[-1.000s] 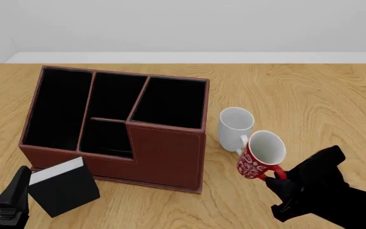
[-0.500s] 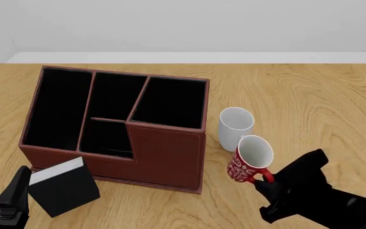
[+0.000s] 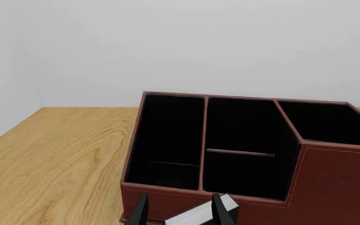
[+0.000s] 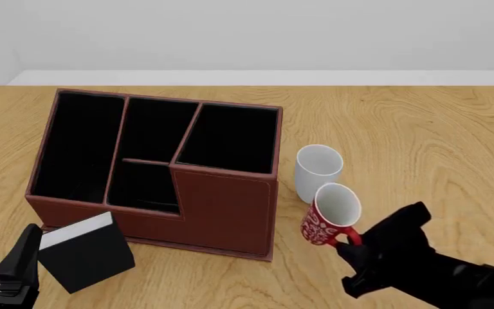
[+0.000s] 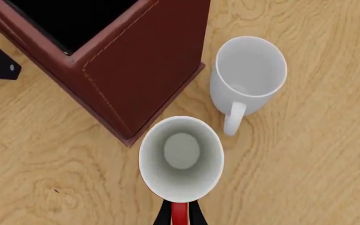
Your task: Pick up the red mug and place it to the right of the caddy.
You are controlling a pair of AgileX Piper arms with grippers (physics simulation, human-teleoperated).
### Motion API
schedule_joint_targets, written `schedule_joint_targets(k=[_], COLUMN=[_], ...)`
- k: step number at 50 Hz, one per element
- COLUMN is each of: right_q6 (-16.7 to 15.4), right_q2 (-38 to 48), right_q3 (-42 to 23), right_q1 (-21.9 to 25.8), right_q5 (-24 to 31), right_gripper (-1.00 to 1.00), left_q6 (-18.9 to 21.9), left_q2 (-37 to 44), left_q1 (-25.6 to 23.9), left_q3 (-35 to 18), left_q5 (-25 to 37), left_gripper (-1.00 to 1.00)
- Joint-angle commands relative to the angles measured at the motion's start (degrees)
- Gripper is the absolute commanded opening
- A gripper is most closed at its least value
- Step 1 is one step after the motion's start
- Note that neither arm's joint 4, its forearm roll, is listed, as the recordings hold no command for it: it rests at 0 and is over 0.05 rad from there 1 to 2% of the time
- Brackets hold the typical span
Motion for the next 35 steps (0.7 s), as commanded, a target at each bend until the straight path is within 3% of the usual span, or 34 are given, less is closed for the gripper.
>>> schedule_joint_targets(k=[1,35], right_q6=[0.78,3.06], right_q2=[2.78,10.38], right_q3=[-0.59,0.89], right_q1=[-0.39,0.98], right_q5=[-3.09,-10.37], right_gripper=[-1.00,-1.00], left_q6=[0.00,0.00], left_q2=[0.00,0.00], left_q1=[0.00,0.00], left_q3=[0.00,0.00], left_q5=[0.00,0.00], left_gripper=[1.00,1.00])
